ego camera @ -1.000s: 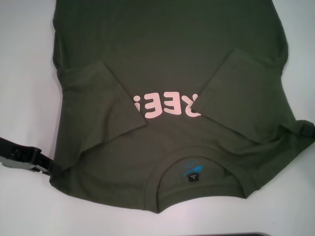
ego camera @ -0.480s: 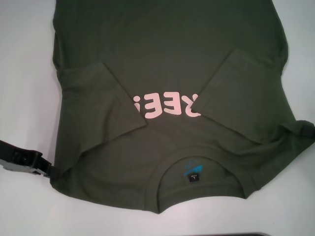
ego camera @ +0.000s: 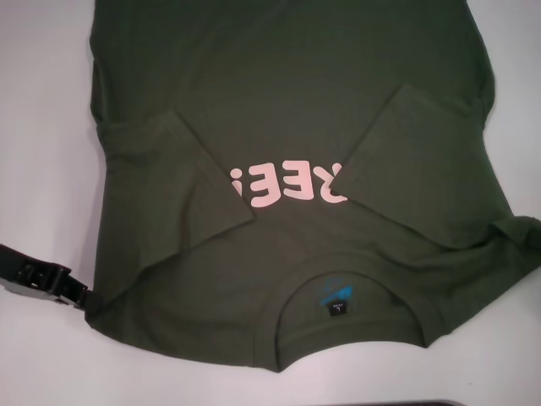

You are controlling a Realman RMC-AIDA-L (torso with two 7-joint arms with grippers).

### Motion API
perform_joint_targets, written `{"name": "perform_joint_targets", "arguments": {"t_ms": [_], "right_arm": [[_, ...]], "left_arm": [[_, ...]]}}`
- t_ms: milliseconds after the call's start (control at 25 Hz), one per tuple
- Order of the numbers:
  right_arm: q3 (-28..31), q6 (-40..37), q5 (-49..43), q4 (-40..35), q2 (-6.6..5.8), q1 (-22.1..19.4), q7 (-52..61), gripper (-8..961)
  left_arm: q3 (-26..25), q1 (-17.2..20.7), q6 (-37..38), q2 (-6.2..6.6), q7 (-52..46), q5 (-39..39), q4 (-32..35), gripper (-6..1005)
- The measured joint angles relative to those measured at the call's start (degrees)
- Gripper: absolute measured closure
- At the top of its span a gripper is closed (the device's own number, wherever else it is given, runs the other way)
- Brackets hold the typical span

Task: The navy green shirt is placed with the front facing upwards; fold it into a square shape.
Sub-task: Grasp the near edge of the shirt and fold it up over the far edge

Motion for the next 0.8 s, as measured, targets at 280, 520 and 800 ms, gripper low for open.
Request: {"name": "perform_joint_targets", "arguments": {"t_ms": [280,520,800], "right_arm": [[0.8,-0.3,0.0,0.0,0.64,-2.6,-1.2,901],[1.4,-0.7,-0.2,0.1,1.20,-4.4,-2.3,901],[1.3,-1.3,-0.3,0.2,1.31,-6.0,-3.0,901]], "left_arm": [[0.1,-0.6,1.4,0.23,2.0,1.8,-0.1,988],[0.2,-0.6,2.7,0.25,2.9,2.6,0.0,983],[1.3,0.2,3.8,-0.18,3.4,3.3,-0.1,978]]}}
